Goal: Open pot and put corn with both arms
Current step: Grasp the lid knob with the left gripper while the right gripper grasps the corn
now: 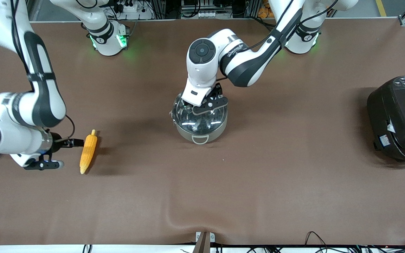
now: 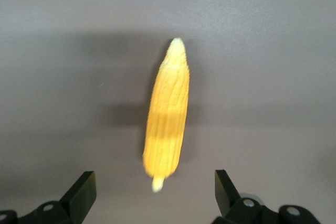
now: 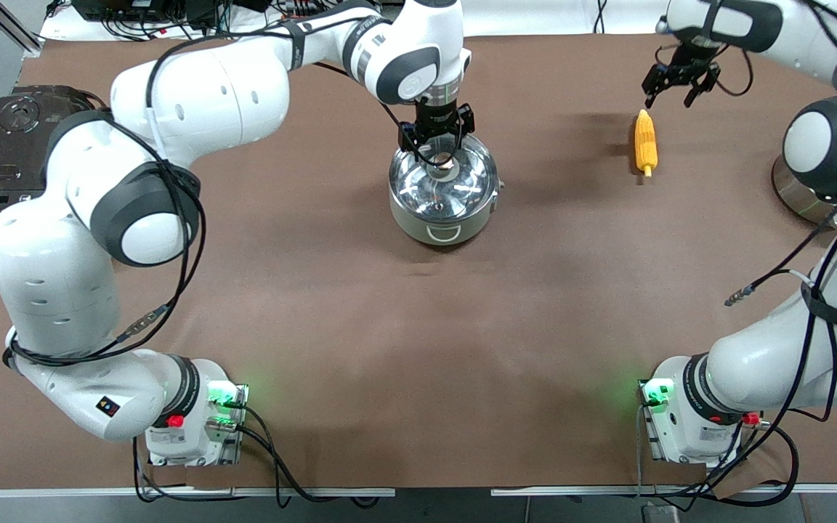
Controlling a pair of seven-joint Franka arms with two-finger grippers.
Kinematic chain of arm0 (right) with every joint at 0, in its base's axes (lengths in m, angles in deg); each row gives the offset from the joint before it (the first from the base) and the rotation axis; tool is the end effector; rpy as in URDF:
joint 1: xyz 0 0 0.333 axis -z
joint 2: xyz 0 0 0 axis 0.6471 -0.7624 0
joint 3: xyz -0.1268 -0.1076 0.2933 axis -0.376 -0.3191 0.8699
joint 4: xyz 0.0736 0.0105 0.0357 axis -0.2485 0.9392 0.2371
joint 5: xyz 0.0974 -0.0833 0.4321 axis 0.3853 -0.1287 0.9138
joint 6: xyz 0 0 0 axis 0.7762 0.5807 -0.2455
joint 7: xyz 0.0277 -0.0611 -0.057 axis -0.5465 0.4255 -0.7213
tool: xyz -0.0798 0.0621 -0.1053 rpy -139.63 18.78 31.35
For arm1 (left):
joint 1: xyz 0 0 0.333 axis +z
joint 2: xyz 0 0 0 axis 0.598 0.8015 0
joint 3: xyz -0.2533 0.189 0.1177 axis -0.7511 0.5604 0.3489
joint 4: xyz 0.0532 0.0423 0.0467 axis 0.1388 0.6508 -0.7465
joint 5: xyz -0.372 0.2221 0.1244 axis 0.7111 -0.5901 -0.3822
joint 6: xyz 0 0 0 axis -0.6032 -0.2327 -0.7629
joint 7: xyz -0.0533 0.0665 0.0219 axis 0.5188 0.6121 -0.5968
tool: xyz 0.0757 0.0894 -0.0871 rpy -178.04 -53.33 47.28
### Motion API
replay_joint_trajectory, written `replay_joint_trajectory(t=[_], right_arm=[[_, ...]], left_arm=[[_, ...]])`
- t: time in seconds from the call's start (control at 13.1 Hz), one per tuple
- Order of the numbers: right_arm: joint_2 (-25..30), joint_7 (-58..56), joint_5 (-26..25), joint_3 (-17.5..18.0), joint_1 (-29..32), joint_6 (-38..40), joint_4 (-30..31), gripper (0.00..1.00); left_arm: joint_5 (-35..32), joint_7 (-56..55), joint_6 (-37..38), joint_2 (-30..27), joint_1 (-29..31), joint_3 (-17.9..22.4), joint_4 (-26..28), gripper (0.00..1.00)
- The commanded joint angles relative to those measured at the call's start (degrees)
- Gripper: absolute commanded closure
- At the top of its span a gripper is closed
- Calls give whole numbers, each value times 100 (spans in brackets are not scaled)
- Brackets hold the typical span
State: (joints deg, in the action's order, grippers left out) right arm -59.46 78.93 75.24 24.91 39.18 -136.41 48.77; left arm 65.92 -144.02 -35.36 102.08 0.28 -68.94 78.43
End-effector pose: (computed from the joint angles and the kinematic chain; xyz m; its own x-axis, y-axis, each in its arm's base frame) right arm 0.7083 -0.0260 0.2385 0.9820 0.0118 -0.1884 0.0093 -0.9999 -0.0140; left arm 0.4992 -0.5863 0.3286 0.9448 0.3176 -0.0808 0.3188 -0.9478 0.0024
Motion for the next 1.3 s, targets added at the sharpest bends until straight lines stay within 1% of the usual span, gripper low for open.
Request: replay_joint_trajectory(t=[0.0, 0.15, 0.31, 0.54, 0.61, 0.84, 0.92, 0.99, 1.07, 1.15, 1.22], right_arm=[[-190, 0, -33, 30, 141, -350, 163, 0], [-453, -18, -42, 39, 158, -683, 172, 0], [-629, 26, -42, 30, 27, -903, 163, 0], [-744, 87, -42, 30, -62, -983, 180, 0], [-753, 88, -42, 30, -62, -1018, 215, 0], [-788, 79, -51, 30, -44, -1019, 312, 0], [-814, 79, -60, 30, -44, -1062, 347, 0], [-832, 70, -60, 30, -53, -1124, 400, 0], [-832, 35, -68, 30, -62, -1176, 444, 0], [-832, 0, -121, 30, -53, -1203, 461, 23], [-832, 8, -208, 30, -53, -1212, 470, 63]], left_arm=[[-222, -138, 10, 151, -126, 76, -171, 0], [-249, -191, 10, 177, -188, 85, -162, 0], [-249, -191, 10, 221, -188, 76, -153, 3], [-345, -191, 10, 283, -197, 76, -153, 22], [-380, -191, 10, 283, -197, 76, -153, 25], [-381, -182, 10, 283, -179, 76, -162, 28], [-381, -182, 10, 283, -179, 76, -153, 32], [-381, -182, 10, 292, -179, 76, -162, 41], [-381, -199, 10, 318, -179, 76, -153, 53], [-381, -200, 10, 327, -179, 76, -162, 69], [-381, -200, 10, 336, -179, 76, -153, 86]])
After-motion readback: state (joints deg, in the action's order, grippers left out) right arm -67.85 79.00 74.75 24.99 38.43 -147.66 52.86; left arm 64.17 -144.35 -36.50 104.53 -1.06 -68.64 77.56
